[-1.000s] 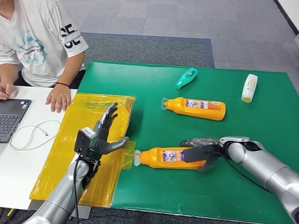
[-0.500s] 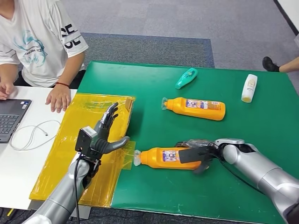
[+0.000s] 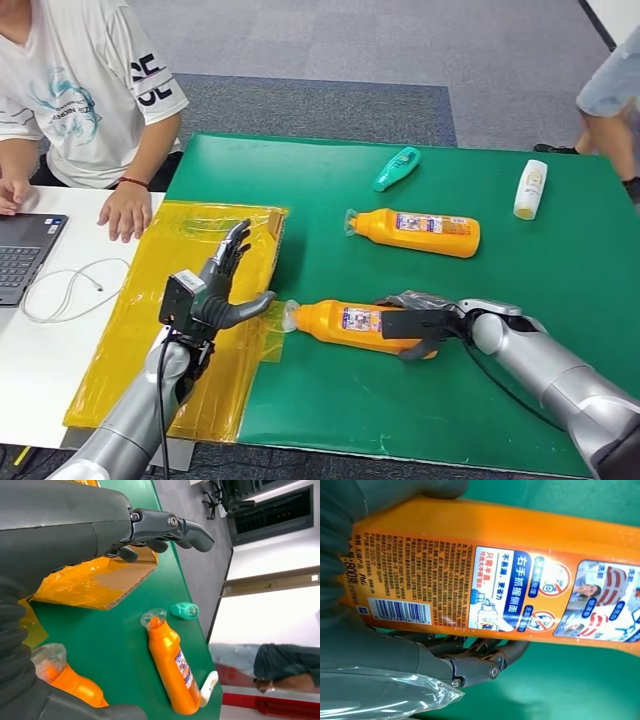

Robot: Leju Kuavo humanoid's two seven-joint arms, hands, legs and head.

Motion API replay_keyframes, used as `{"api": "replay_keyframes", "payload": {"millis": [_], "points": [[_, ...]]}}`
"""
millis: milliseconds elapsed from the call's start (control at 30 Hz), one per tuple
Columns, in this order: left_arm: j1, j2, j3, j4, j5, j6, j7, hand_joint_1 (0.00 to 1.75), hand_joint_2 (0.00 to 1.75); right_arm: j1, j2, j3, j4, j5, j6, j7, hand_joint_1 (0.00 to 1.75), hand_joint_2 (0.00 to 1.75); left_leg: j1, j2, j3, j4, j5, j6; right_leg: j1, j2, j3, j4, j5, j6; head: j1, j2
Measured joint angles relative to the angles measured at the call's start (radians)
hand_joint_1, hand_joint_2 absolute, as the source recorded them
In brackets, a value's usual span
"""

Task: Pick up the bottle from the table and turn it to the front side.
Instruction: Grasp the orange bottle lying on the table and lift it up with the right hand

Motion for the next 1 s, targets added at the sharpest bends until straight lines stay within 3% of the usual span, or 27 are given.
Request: {"api": "replay_keyframes", "payload": {"millis": [367,600,800,1000], "points": [[0.0,0.003,0.003,0.0,0.0,-0.001,0.0,0.0,1.75,0.003,0.002,-0.016,0.008,0.0,-0.005,-0.013,1.75,1.75,0.0,0.0,0.0,0.0,0.0,0.0,0.0,0.0,0.0,0.0,0.0,0.001,0.0,0.0],[0.002,0.005,0.009,-0.001,0.0,-0.011,-0.001,0.0,1.75,0.044,0.001,-0.083,0.009,-0.068,0.012,-0.106,1.75,1.75,0.0,0.0,0.0,0.0,0.001,0.001,0.0,0.0,0.0,0.0,0.0,0.001,0.0,0.0],[0.013,0.011,0.02,-0.007,-0.001,-0.017,-0.014,0.0,1.75,0.145,0.001,-0.223,0.006,-0.18,0.058,-0.228,1.75,1.75,0.0,0.0,-0.002,0.0,0.001,0.001,0.0,-0.001,-0.001,0.0,0.0,0.001,0.0,0.0],[0.041,0.014,0.038,-0.022,-0.008,-0.02,-0.016,0.0,1.75,0.243,0.009,-0.391,-0.022,-0.207,0.098,-0.251,1.75,1.75,0.0,-0.001,-0.005,0.0,0.0,0.002,0.0,-0.001,-0.003,0.0,-0.001,0.002,0.0,0.0]]}}
